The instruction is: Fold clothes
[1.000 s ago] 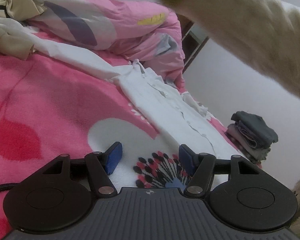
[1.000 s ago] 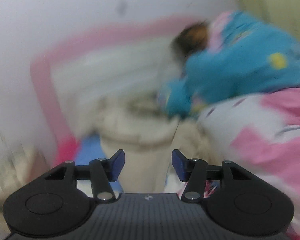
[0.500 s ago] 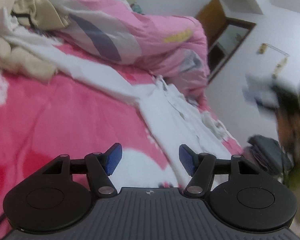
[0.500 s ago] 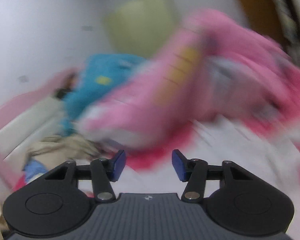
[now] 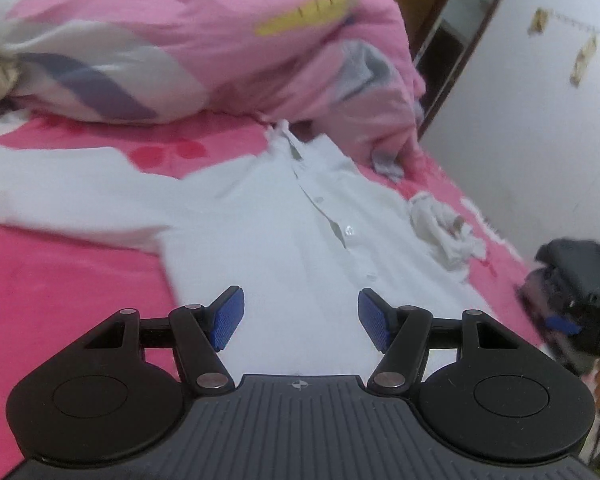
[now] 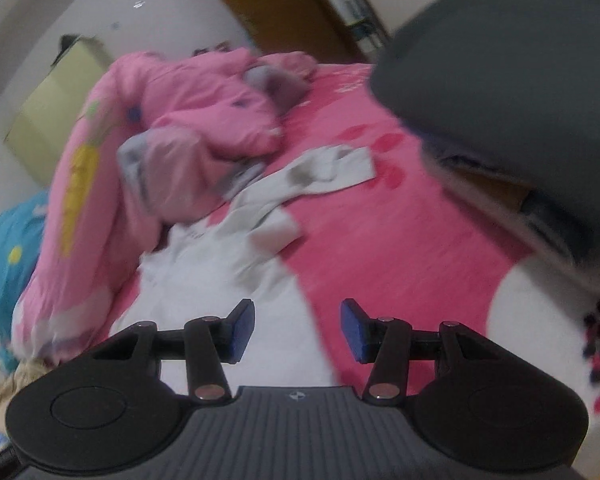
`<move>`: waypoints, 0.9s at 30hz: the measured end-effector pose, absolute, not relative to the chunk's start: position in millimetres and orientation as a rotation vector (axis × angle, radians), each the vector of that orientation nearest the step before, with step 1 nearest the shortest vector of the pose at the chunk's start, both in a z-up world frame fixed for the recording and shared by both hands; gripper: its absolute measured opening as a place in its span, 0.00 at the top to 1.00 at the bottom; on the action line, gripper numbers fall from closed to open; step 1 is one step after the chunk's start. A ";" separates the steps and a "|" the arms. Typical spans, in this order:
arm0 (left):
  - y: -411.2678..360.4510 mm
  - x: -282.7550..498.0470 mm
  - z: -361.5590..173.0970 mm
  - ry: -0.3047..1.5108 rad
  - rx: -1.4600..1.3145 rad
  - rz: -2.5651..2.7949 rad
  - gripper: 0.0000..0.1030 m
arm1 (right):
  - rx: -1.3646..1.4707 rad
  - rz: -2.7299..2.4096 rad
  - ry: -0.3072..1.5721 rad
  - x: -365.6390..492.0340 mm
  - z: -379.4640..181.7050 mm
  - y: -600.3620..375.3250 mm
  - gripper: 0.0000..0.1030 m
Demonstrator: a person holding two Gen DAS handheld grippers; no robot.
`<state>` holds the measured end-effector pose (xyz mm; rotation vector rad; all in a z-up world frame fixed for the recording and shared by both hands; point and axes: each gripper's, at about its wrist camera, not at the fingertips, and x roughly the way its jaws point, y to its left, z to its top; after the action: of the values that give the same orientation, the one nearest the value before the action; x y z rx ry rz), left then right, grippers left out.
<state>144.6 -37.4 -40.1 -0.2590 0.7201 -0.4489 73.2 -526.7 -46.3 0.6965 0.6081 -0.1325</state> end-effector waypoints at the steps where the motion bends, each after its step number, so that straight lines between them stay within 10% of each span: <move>1: -47.1 147.2 -44.2 0.727 -0.243 -0.444 0.39 | 0.713 -0.134 0.612 84.1 -50.4 -533.2 0.50; 21: -89.4 151.4 -89.9 0.807 -0.082 -0.443 0.38 | 0.828 -0.295 0.816 351.9 -98.8 -600.3 0.47; 25: -87.7 152.1 -90.2 0.806 -0.085 -0.452 0.38 | 0.821 -0.331 0.825 359.7 -112.3 -603.2 0.94; 27: -87.3 152.8 -90.2 0.807 -0.086 -0.455 0.39 | 0.796 -0.334 0.784 352.5 -102.8 -605.9 0.98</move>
<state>152.8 -87.3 -90.2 -0.0856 0.8069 -0.4551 352.5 -605.9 -102.8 0.7956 0.7838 -0.3343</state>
